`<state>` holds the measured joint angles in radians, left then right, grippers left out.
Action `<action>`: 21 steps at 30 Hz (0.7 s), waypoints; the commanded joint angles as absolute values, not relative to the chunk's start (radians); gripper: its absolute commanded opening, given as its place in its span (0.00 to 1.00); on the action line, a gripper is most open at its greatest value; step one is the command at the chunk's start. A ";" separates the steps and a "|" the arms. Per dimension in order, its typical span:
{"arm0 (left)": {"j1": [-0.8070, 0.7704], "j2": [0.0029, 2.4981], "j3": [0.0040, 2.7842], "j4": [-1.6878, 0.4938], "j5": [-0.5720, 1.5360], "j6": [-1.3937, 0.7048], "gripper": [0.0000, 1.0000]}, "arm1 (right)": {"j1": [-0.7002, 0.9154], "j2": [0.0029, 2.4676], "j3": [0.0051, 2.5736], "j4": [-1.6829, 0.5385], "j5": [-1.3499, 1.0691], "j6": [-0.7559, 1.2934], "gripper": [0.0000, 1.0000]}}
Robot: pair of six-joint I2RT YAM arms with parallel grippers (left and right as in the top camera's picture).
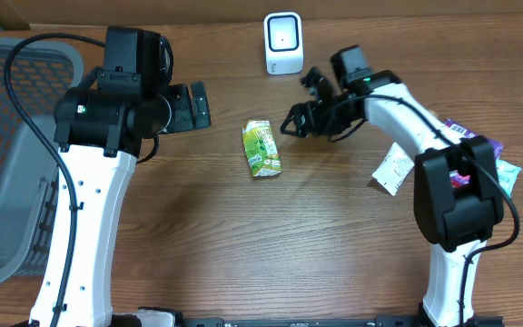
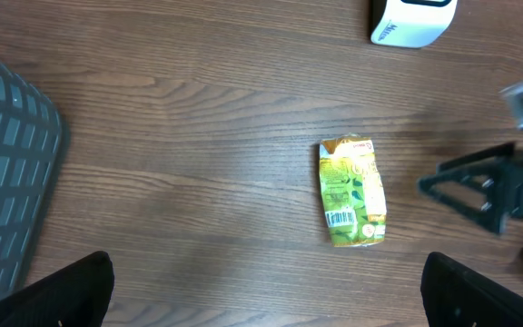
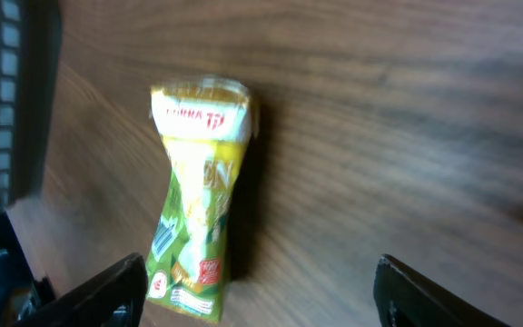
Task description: Scan the item barcode
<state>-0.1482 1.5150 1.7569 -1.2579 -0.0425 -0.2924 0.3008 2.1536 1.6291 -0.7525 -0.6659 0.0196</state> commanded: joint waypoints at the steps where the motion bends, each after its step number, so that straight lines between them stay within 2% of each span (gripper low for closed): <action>1: -0.144 1.519 1.774 -1.257 -0.056 -0.299 1.00 | 0.331 2.190 1.643 -0.719 -0.736 0.008 0.77; 3: -0.144 1.519 1.774 -1.257 -0.056 -0.299 0.99 | 0.348 2.213 1.643 -0.705 -0.736 0.008 0.71; 4: -0.144 1.519 1.774 -1.257 -0.056 -0.299 1.00 | 0.356 2.226 1.643 -0.698 -0.735 0.012 0.61; 6: -0.144 1.519 1.774 -1.257 -0.055 -0.299 1.00 | 0.368 2.252 1.643 -0.680 -0.736 0.040 0.52; 21: -0.144 1.519 1.774 -1.257 -0.056 -0.299 1.00 | 0.420 2.318 1.643 -0.504 -0.802 0.163 0.52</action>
<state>-0.1482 1.5150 1.7569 -1.2579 -0.0425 -0.2924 0.4126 2.3035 1.6291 -0.5373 -0.7834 0.1135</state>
